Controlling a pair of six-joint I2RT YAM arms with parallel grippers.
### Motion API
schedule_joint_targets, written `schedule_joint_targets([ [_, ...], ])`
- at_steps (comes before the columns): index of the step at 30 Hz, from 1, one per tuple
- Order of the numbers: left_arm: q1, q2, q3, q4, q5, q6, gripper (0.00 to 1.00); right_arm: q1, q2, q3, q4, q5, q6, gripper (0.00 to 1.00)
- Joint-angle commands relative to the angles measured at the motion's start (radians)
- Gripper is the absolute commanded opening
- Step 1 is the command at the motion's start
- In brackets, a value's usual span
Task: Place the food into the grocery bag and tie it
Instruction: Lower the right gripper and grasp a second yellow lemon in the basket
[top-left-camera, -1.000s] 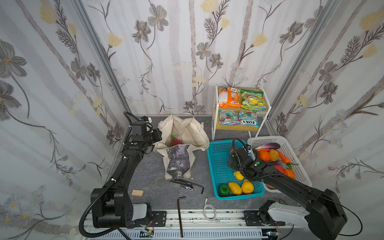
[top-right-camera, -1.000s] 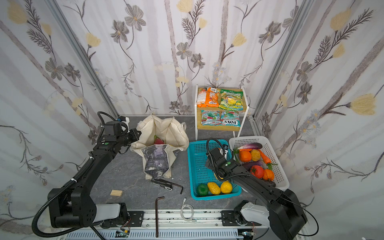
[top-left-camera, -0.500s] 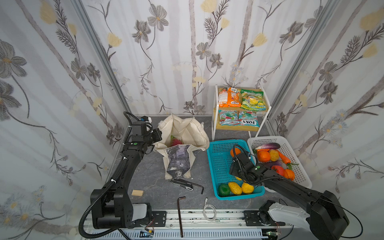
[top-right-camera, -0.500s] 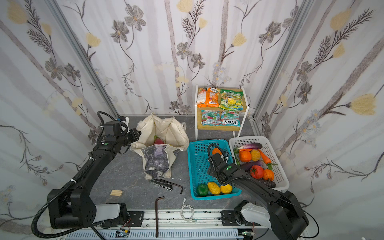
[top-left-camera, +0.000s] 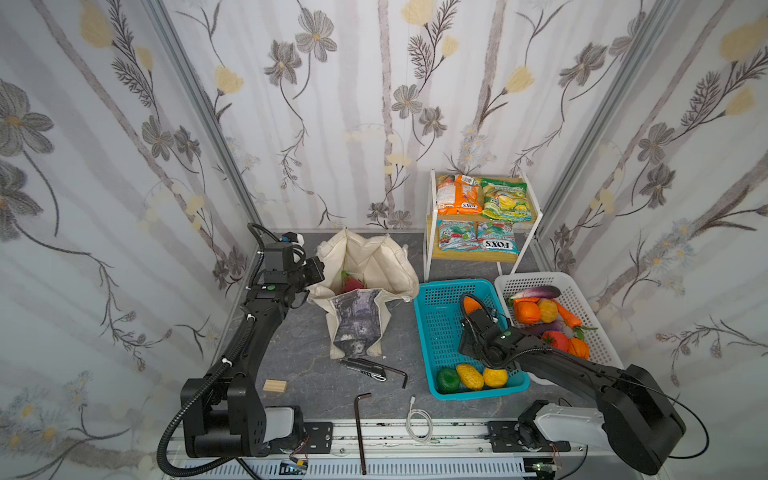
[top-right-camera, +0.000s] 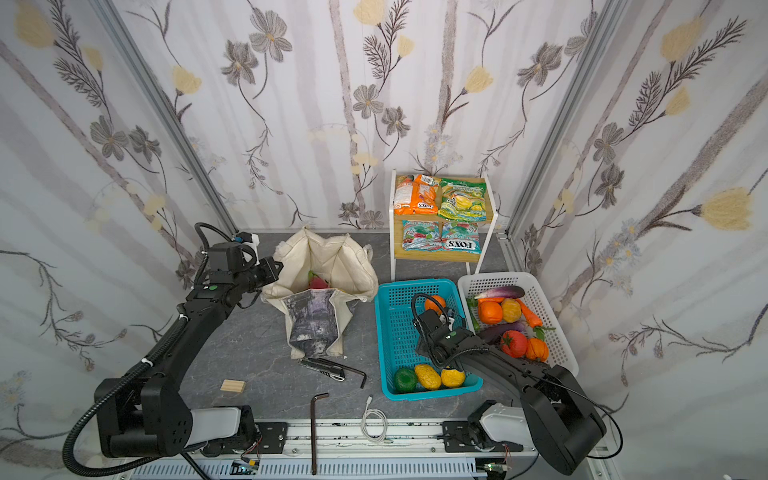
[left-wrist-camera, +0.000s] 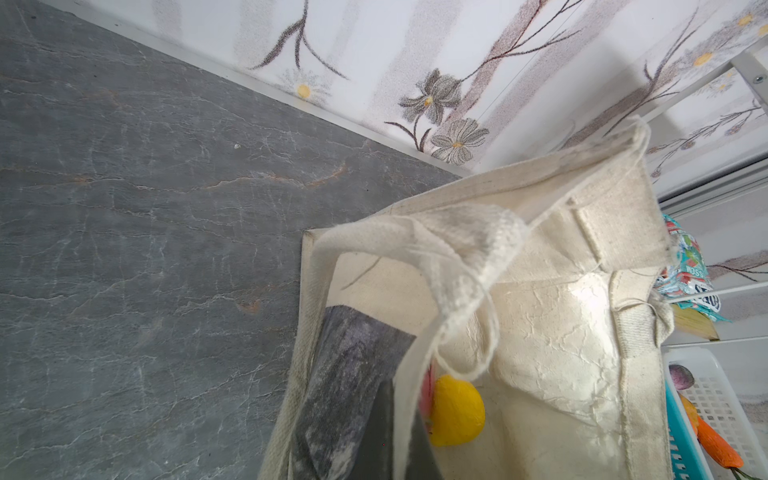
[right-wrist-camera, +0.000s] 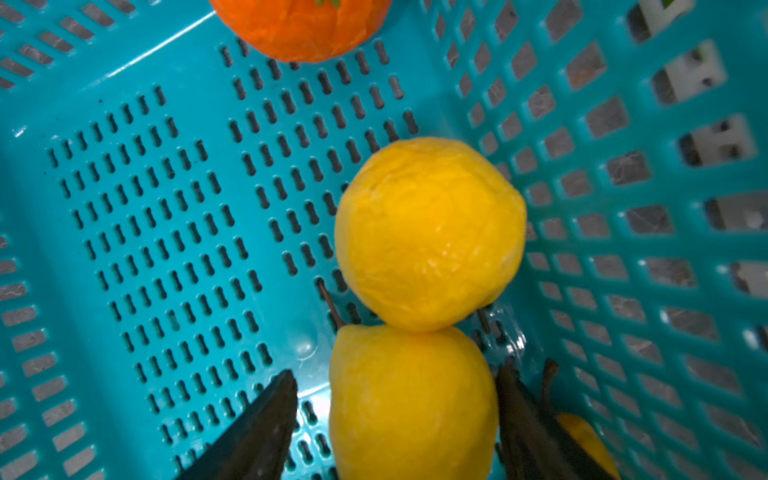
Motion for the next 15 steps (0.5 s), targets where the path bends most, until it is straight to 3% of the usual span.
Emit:
schedule_joint_targets([
  [1,0.000,-0.005,-0.003,0.000,-0.003,0.009,0.00,-0.001,0.005,-0.011,0.068,-0.015,-0.001,0.69],
  [15,-0.002,-0.006,-0.003,0.000,-0.005,0.009,0.00,-0.022,0.011,-0.043,0.119,-0.039,-0.012,0.54],
])
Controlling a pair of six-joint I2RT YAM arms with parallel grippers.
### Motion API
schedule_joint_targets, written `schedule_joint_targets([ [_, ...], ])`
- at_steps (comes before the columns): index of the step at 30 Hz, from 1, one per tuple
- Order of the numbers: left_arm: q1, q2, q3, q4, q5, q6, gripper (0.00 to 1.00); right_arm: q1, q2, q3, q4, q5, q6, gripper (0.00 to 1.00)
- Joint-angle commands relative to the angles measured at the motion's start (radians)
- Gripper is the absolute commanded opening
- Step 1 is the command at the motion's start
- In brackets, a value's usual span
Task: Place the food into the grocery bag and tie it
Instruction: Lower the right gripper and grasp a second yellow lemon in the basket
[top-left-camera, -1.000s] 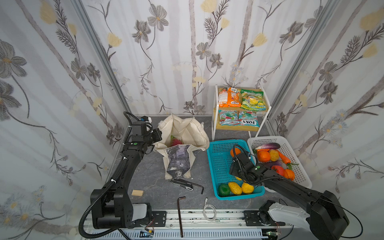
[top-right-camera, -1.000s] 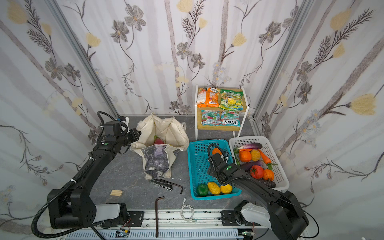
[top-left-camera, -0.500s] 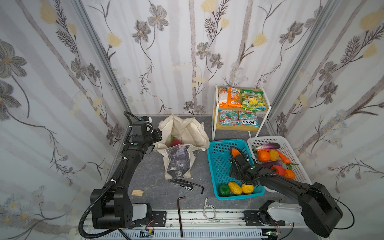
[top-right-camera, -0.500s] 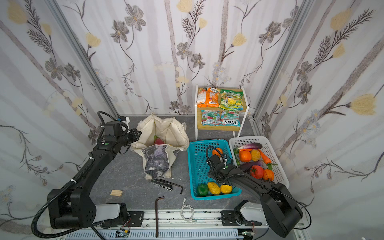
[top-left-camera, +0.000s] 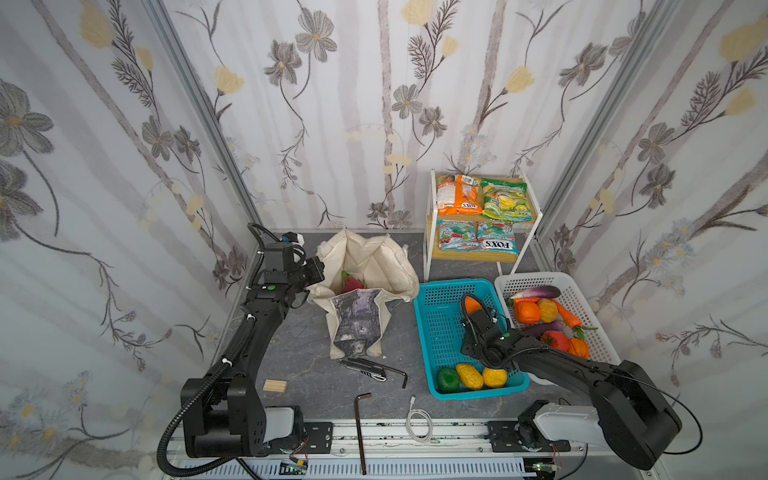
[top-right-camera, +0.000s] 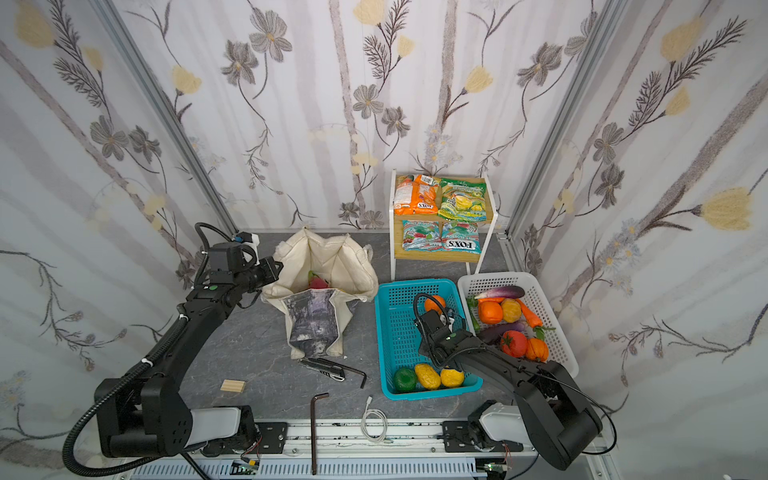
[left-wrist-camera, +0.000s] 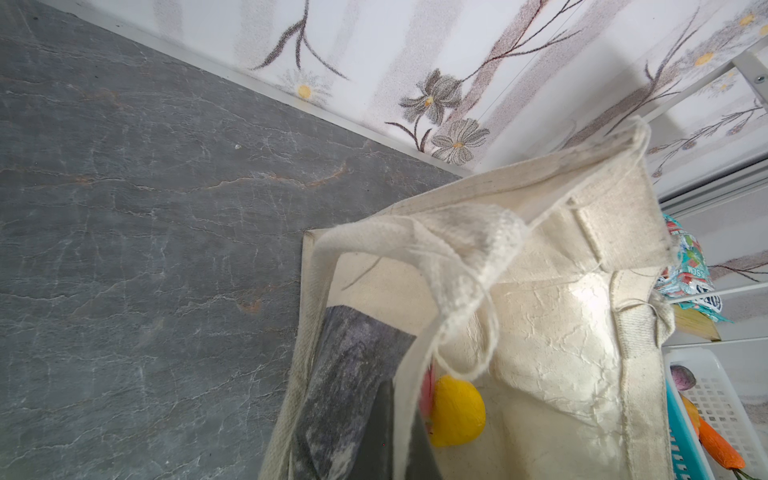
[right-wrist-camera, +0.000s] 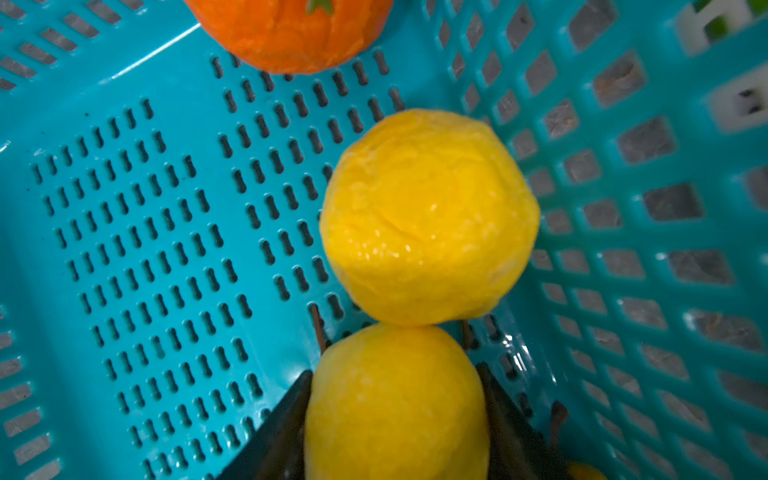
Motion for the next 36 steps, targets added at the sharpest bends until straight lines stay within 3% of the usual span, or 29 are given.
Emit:
schedule_joint_targets([
  [1,0.000,-0.007,-0.003,0.000,-0.002,0.009,0.00,0.000,-0.017,-0.005,0.020,-0.028,0.009,0.54],
  [20,0.000,-0.010,-0.003,0.000,0.002,0.009,0.00,0.004,-0.108,0.153,-0.095,0.022,-0.033,0.51],
  [28,-0.003,-0.010,-0.003,0.000,0.002,0.007,0.00,0.017,-0.067,0.340,-0.075,0.051,-0.089,0.52],
  [36,-0.003,-0.006,-0.003,0.000,0.004,0.007,0.00,0.081,0.074,0.616,-0.044,0.078,-0.165,0.51],
])
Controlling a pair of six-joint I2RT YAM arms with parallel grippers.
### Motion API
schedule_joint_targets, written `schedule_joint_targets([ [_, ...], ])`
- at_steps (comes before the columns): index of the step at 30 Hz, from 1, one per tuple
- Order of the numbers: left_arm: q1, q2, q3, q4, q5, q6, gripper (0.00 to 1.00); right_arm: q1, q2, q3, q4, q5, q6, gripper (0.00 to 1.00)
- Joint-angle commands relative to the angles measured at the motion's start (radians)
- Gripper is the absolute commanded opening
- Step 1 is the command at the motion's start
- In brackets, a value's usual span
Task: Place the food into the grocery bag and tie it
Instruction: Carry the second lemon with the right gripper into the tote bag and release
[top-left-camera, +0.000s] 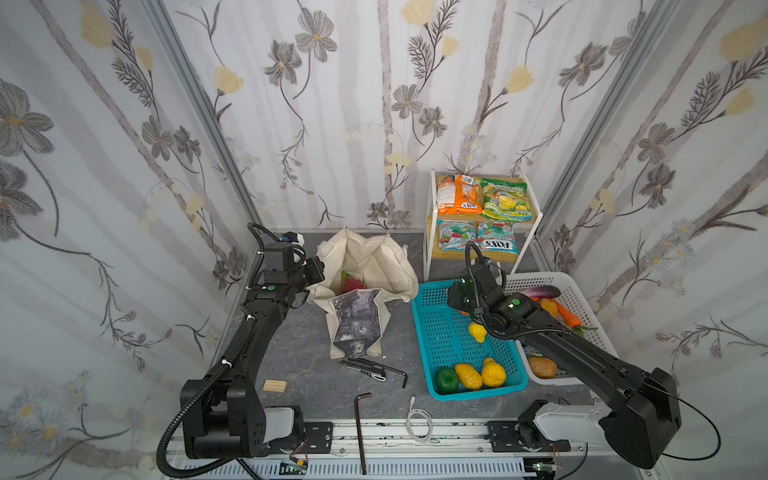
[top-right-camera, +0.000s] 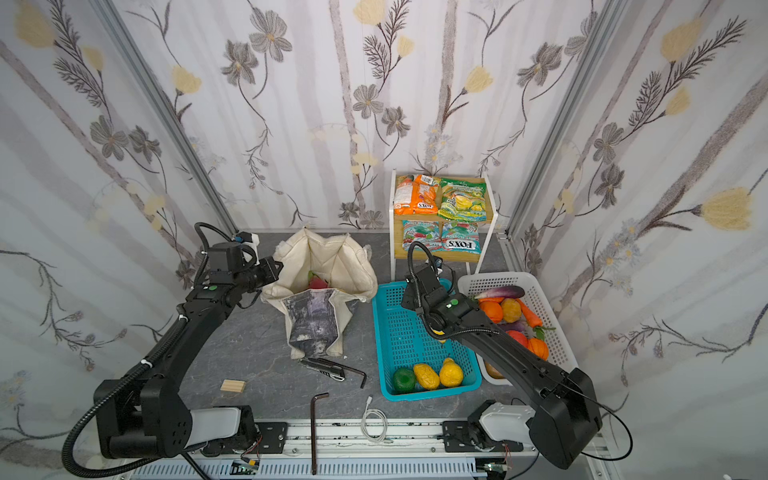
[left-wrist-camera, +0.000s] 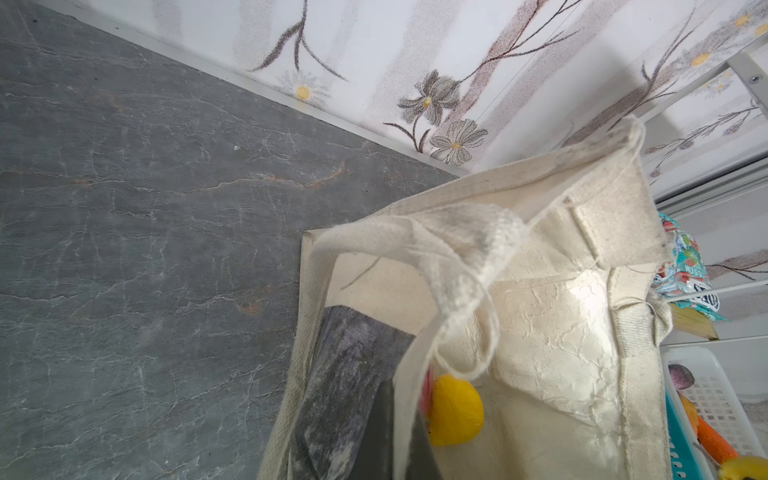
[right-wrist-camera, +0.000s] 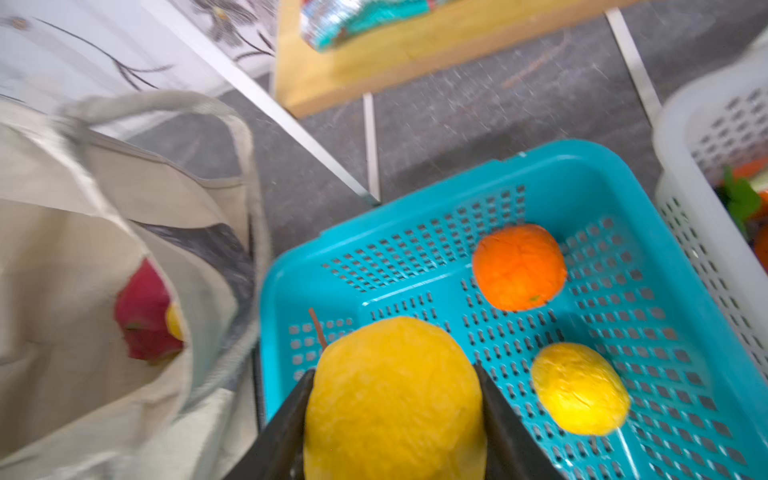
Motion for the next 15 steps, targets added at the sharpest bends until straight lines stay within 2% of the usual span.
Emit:
schedule_joint_targets([
  [1,0.000,-0.001,-0.003,0.002,0.003,0.006,0.00,0.041,0.065,0.123,0.050,0.042,-0.054,0.51],
  [5,-0.001,-0.001,-0.003,0.002,0.006,0.006,0.00,0.087,0.189,0.288,0.043,0.051,-0.087,0.52],
  [15,-0.008,0.007,-0.003,0.002,0.012,0.003,0.00,0.152,0.516,0.633,0.033,-0.022,-0.129,0.52],
])
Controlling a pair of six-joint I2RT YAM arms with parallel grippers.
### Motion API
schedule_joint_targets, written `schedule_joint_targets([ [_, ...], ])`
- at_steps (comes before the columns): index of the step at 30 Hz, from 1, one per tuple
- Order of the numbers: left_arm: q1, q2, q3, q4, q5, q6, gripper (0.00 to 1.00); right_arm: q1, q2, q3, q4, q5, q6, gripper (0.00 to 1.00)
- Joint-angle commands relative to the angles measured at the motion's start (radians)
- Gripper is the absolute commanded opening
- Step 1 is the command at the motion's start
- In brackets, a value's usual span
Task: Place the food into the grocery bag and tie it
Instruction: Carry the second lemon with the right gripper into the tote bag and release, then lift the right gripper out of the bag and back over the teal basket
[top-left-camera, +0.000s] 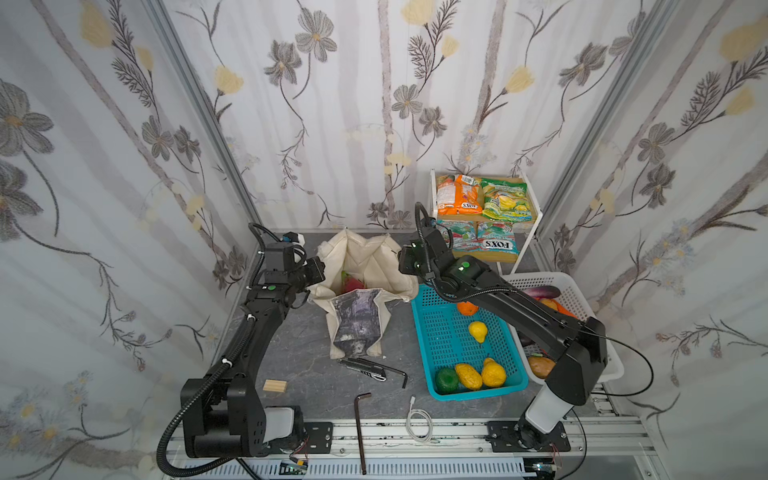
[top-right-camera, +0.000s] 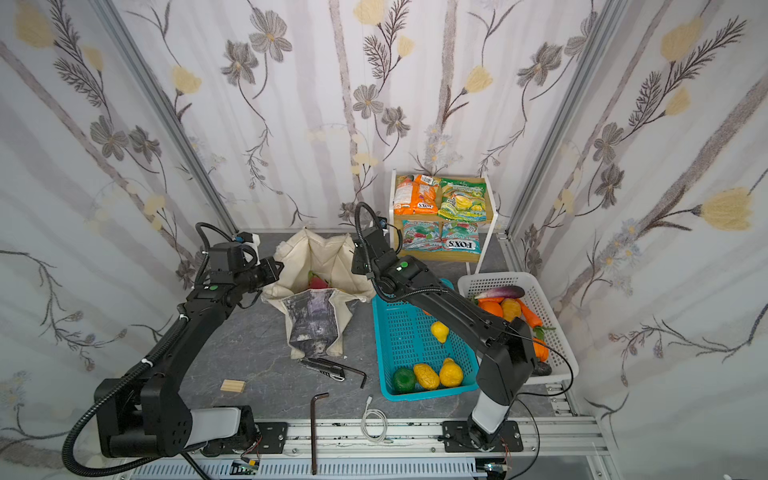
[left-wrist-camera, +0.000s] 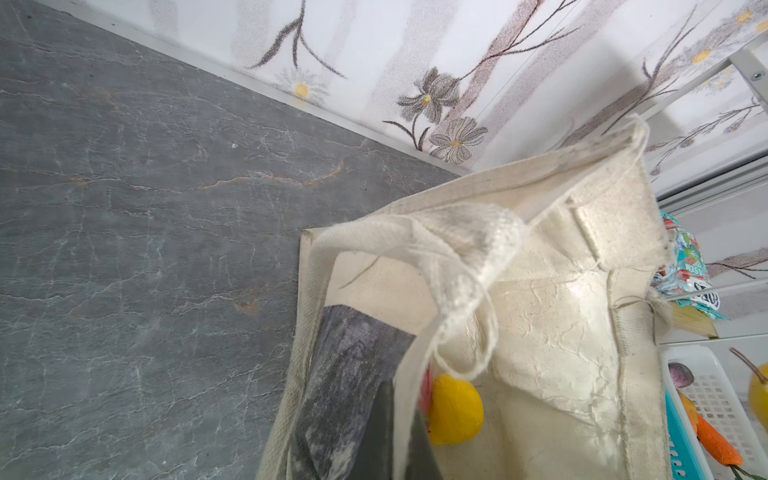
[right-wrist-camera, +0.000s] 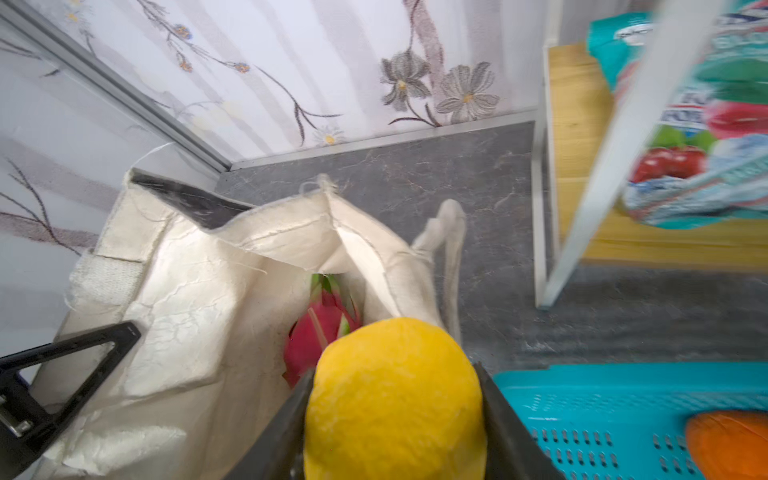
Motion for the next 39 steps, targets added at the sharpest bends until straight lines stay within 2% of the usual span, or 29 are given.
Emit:
schedule_joint_targets([
  [1,-0.004,0.003,-0.002,0.001,0.011,0.003,0.00,0.008,0.092,0.086,0.006,-0.042,-0.025,0.52],
  [6,-0.009,0.003,-0.002,0.001,0.012,0.003,0.00,0.047,0.247,0.209,-0.029,-0.055,-0.035,0.52],
  [9,-0.009,0.005,-0.003,0.001,0.016,0.003,0.00,0.049,0.310,0.244,-0.016,-0.115,-0.024,0.52],
  [12,-0.010,0.005,-0.002,0.001,0.016,0.003,0.00,0.049,0.362,0.251,0.004,-0.150,-0.005,0.52],
  [17,-0.011,0.003,-0.003,0.001,0.013,0.003,0.00,0.049,0.436,0.252,-0.002,-0.144,0.018,0.52],
  [22,-0.012,0.008,-0.002,0.001,0.015,0.003,0.00,0.053,0.476,0.248,0.004,-0.205,0.044,0.53],
  [25,-0.012,0.007,-0.001,0.001,0.017,0.001,0.00,0.062,0.473,0.247,0.003,-0.152,0.047,0.60],
  [30,-0.012,0.008,-0.001,0.001,0.018,0.001,0.00,0.057,0.465,0.247,0.002,-0.159,0.021,0.83],
  [35,-0.012,0.008,-0.001,0.001,0.018,0.000,0.00,0.065,0.426,0.241,0.005,-0.163,-0.022,0.90],
  [39,-0.012,0.003,-0.001,0.001,0.015,0.001,0.00,0.088,0.329,0.200,0.033,-0.100,-0.083,0.96],
])
